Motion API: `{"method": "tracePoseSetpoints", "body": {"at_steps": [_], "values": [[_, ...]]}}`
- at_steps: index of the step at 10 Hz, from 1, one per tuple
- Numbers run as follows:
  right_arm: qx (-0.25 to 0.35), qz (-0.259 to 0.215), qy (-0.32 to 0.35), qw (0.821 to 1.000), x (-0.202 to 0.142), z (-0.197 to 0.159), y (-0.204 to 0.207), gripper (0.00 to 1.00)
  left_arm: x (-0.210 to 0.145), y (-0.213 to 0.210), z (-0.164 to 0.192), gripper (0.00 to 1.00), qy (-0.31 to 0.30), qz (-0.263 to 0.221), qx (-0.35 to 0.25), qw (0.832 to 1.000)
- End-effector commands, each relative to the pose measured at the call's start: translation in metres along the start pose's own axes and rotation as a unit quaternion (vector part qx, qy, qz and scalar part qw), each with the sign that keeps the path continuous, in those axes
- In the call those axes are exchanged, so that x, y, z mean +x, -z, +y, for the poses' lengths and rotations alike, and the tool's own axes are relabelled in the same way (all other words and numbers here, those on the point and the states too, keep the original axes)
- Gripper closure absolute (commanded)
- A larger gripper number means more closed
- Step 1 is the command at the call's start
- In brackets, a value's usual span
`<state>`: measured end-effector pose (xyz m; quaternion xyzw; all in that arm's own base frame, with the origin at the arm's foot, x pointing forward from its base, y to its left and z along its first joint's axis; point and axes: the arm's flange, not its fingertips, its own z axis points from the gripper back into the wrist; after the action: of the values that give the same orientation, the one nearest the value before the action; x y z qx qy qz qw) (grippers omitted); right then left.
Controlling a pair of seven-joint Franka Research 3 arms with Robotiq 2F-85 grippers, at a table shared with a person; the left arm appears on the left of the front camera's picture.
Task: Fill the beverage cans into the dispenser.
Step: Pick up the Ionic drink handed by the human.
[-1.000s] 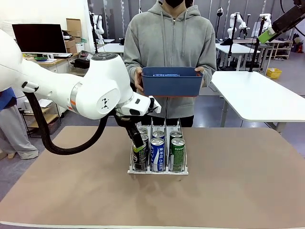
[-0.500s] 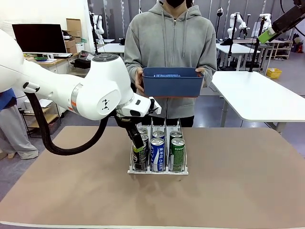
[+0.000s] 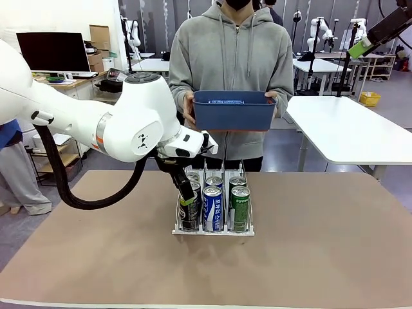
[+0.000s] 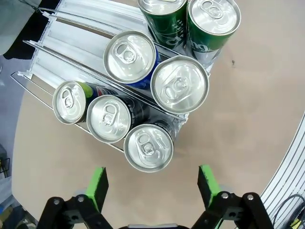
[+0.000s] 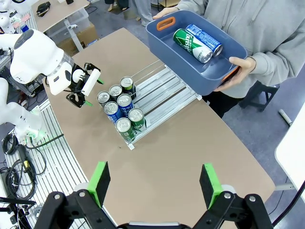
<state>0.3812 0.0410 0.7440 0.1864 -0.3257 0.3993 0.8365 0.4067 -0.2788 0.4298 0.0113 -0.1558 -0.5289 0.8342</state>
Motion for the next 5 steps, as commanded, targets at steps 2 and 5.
{"method": "tracePoseSetpoints", "body": {"at_steps": [2, 5], "values": [[0.001, 0.002, 0.000, 1.000, 0.000, 0.001, 0.002, 0.00, -0.015, -0.038, 0.028, 0.00, -0.019, -0.051, -0.050, 0.997], [0.001, 0.002, 0.000, 1.000, 0.000, 0.001, 0.002, 0.00, -0.052, -0.131, 0.071, 0.00, -0.005, -0.085, -0.018, 0.996]]}}
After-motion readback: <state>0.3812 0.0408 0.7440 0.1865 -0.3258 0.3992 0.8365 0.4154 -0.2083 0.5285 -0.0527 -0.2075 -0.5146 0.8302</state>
